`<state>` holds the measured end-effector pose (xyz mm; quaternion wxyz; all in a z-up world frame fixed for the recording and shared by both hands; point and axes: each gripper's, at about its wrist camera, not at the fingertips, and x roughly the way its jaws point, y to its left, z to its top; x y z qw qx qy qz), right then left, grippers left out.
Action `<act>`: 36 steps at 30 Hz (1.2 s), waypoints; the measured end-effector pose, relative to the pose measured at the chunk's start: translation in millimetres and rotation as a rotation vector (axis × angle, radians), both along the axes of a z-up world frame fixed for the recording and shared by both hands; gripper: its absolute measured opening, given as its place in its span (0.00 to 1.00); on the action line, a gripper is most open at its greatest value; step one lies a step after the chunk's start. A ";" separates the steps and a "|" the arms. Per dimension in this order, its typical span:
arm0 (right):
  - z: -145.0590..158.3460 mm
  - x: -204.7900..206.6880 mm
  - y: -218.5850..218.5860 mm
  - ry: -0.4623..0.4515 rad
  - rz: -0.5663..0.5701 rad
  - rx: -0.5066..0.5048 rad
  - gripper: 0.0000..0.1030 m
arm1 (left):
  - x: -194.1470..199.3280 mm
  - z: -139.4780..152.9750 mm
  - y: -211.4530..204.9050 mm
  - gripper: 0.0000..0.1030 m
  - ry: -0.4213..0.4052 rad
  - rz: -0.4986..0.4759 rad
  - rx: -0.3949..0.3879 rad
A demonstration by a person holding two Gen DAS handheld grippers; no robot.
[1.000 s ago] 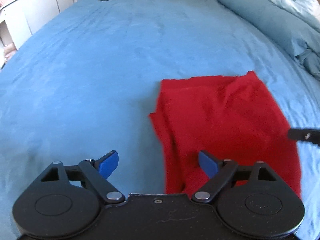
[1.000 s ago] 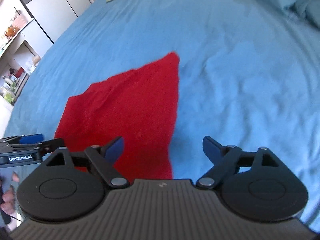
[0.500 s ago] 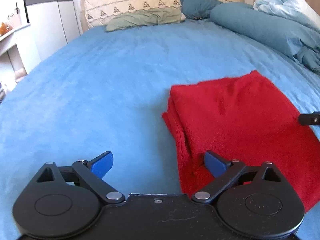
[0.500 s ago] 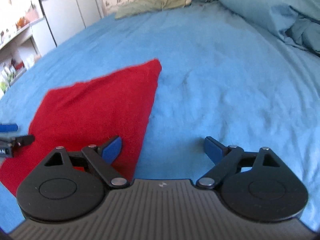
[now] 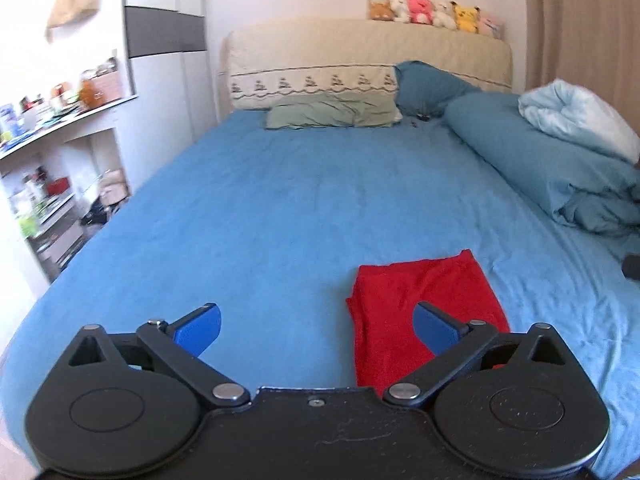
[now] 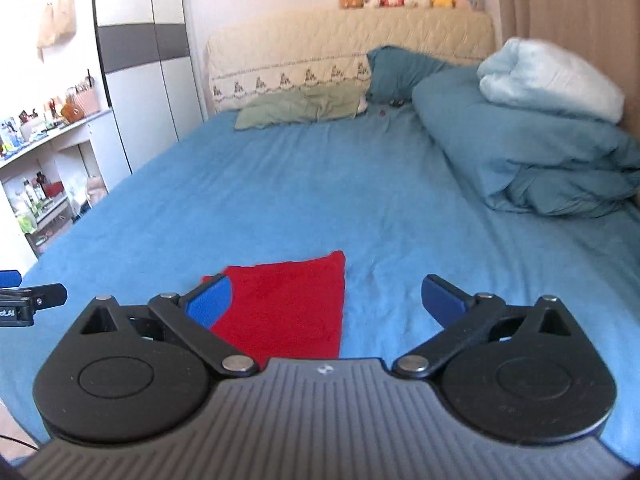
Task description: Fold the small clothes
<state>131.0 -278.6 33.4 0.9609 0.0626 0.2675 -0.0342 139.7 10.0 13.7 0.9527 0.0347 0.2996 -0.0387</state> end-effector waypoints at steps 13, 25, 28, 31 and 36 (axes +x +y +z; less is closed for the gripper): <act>-4.6 -124.0 45.4 0.159 -0.020 -0.033 1.00 | -111.2 -11.0 4.9 1.00 0.038 -0.010 0.009; -37.4 -150.1 58.9 0.237 -0.048 -0.051 1.00 | -128.4 -25.8 -6.0 1.00 0.049 -0.065 0.035; -37.1 -150.6 58.6 0.236 -0.049 -0.052 1.00 | -129.4 -25.0 -7.2 1.00 0.038 -0.067 0.042; -35.9 -149.5 59.2 0.237 -0.050 -0.057 1.00 | -130.3 -24.5 -6.4 1.00 0.031 -0.068 0.046; -36.0 -149.5 60.2 0.238 -0.052 -0.057 1.00 | -131.0 -24.7 -7.5 1.00 0.027 -0.070 0.051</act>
